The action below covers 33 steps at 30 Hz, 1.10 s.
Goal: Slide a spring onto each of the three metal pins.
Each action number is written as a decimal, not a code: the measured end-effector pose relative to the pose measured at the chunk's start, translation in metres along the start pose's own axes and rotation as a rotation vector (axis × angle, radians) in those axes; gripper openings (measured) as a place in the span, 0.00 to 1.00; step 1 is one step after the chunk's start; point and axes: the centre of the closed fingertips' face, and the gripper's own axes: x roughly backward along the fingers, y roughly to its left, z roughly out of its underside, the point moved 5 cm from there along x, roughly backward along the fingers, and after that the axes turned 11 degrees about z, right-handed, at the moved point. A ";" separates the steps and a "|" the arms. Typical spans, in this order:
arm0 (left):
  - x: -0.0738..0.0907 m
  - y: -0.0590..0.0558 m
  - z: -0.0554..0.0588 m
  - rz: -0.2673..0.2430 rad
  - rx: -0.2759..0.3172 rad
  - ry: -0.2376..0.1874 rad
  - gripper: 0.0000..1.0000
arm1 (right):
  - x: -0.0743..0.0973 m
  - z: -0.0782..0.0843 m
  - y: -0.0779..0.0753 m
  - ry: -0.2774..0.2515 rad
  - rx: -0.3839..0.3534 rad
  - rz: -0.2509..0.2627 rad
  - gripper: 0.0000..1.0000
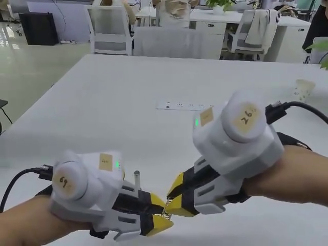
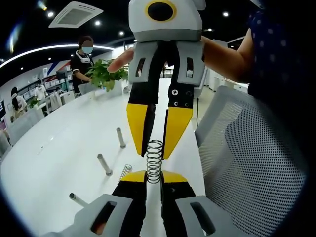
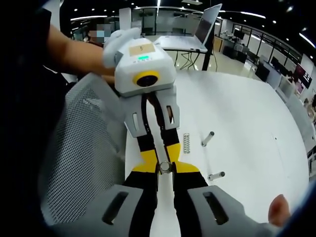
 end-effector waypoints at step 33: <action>-0.004 -0.006 -0.002 0.027 -0.010 0.018 0.02 | -0.017 0.010 0.006 0.172 0.069 -0.080 0.09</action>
